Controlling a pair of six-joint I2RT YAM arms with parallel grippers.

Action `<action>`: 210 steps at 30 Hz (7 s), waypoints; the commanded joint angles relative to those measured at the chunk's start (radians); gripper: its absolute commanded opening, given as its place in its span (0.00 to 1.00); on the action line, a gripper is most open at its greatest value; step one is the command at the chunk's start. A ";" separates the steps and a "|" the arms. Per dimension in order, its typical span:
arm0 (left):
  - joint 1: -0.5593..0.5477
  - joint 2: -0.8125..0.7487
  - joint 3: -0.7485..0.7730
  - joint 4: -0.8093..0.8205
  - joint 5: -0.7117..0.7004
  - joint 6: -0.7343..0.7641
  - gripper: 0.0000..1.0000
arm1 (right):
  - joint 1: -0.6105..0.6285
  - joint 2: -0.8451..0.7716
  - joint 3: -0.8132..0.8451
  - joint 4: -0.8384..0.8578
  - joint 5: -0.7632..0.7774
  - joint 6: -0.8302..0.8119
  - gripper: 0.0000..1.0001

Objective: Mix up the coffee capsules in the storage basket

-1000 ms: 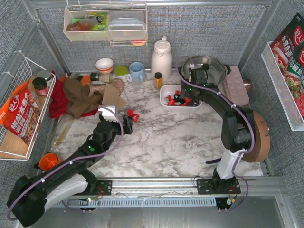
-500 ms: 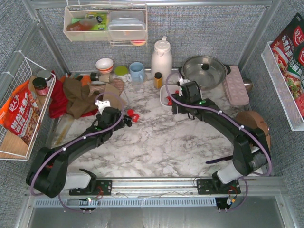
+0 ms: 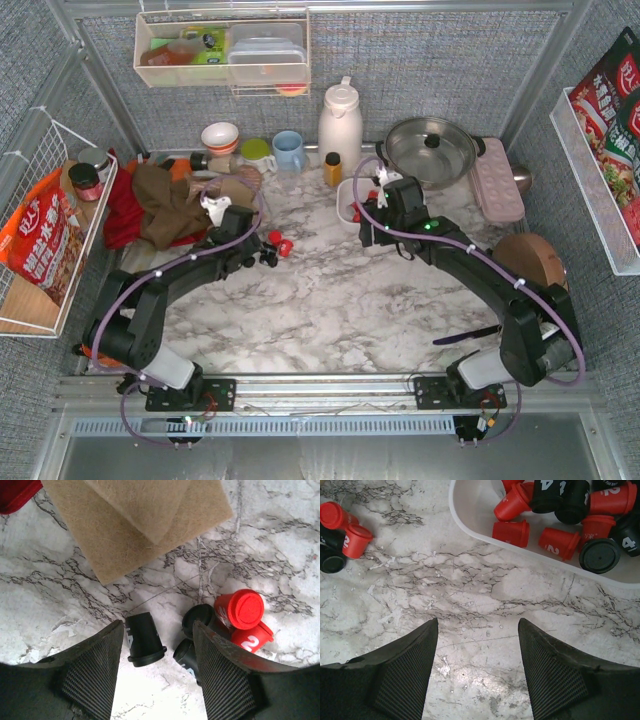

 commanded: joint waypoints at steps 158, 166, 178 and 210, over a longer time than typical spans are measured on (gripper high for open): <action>-0.157 0.040 -0.012 0.083 0.087 0.271 0.79 | -0.098 0.196 0.121 0.074 -0.203 0.049 0.67; -0.109 0.063 -0.011 0.073 0.238 0.303 0.75 | -0.071 0.193 0.150 0.033 -0.213 0.023 0.67; -0.067 0.132 0.004 0.058 0.323 0.316 0.54 | -0.063 0.193 0.151 0.008 -0.217 0.011 0.66; -0.458 -0.589 -0.506 0.728 0.405 0.738 0.41 | 0.269 -0.011 0.126 -0.059 -0.347 0.114 0.65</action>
